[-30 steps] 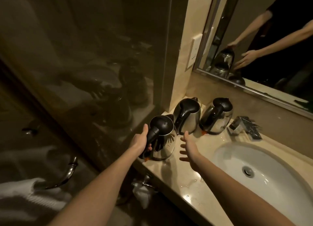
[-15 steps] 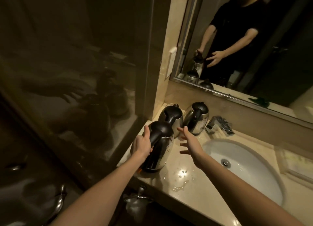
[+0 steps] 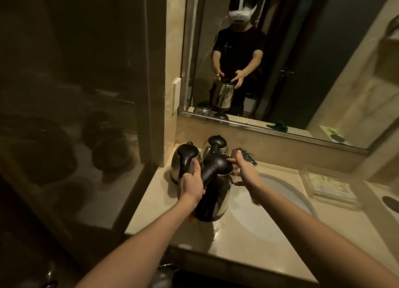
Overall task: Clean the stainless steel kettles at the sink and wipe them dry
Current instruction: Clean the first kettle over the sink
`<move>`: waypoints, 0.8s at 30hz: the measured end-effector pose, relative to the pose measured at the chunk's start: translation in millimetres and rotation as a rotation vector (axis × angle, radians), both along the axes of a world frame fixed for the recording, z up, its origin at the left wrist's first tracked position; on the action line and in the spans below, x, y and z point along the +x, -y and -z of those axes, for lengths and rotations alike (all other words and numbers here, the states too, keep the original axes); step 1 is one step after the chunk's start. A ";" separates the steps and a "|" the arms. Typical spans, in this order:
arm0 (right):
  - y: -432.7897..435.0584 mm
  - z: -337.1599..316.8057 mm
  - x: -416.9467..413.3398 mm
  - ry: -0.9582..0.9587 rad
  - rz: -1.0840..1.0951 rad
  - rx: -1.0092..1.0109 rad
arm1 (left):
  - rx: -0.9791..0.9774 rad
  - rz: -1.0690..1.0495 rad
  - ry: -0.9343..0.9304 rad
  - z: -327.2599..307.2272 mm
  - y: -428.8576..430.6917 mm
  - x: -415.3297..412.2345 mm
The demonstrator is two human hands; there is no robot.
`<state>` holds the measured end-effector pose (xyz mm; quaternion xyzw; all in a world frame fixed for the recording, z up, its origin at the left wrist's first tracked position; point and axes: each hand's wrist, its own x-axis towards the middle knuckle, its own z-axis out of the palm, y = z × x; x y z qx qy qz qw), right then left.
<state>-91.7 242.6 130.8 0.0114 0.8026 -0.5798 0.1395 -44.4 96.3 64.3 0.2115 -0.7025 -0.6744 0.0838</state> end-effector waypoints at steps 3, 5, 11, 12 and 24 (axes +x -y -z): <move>-20.3 -3.3 -7.9 -0.014 0.054 -0.028 | -0.032 0.024 -0.027 -3.6 -19.3 -12.4; -32.3 -4.8 -14.3 -0.002 0.068 -0.067 | -0.050 0.058 -0.020 -4.3 -30.2 -23.5; -77.1 -2.9 -46.3 0.000 0.079 -0.141 | 0.067 0.118 0.053 -3.3 -72.5 -60.4; -86.1 -1.5 -52.6 -0.014 0.076 -0.135 | 0.098 0.119 0.057 -2.1 -81.8 -65.5; -181.6 11.9 -127.7 -0.124 0.027 -0.256 | -0.086 -0.156 0.085 13.0 -182.4 -114.5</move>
